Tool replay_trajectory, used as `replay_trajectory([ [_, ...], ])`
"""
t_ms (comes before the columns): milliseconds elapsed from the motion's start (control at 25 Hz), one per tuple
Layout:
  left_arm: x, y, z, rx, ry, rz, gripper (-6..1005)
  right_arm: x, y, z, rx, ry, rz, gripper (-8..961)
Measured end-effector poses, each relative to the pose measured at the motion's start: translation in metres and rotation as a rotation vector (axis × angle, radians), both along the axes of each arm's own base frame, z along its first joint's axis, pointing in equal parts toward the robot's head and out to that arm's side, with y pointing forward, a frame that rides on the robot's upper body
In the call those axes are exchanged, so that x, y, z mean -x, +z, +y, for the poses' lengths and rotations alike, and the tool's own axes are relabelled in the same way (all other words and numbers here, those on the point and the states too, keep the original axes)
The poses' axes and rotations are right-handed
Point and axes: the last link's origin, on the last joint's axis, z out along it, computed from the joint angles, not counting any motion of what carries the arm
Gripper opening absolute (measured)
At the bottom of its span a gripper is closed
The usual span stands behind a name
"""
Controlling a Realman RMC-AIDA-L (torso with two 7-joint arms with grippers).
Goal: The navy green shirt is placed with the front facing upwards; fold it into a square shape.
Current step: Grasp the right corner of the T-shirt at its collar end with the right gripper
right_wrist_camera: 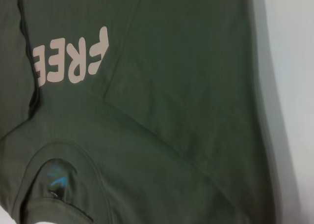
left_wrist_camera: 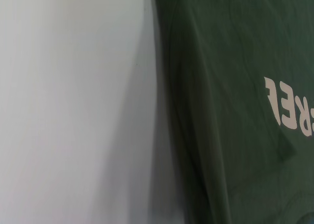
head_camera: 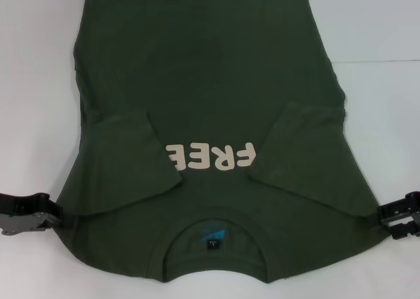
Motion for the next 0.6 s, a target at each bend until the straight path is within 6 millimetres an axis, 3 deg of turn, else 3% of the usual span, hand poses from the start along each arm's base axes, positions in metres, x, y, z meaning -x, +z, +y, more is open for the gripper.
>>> replay_trajectory([
  [600,-0.0005,-0.0008,-0.0002,0.003,-0.002,-0.001,51,-0.0044,0.0018,0.0010,-0.005,0.004,-0.031,786],
])
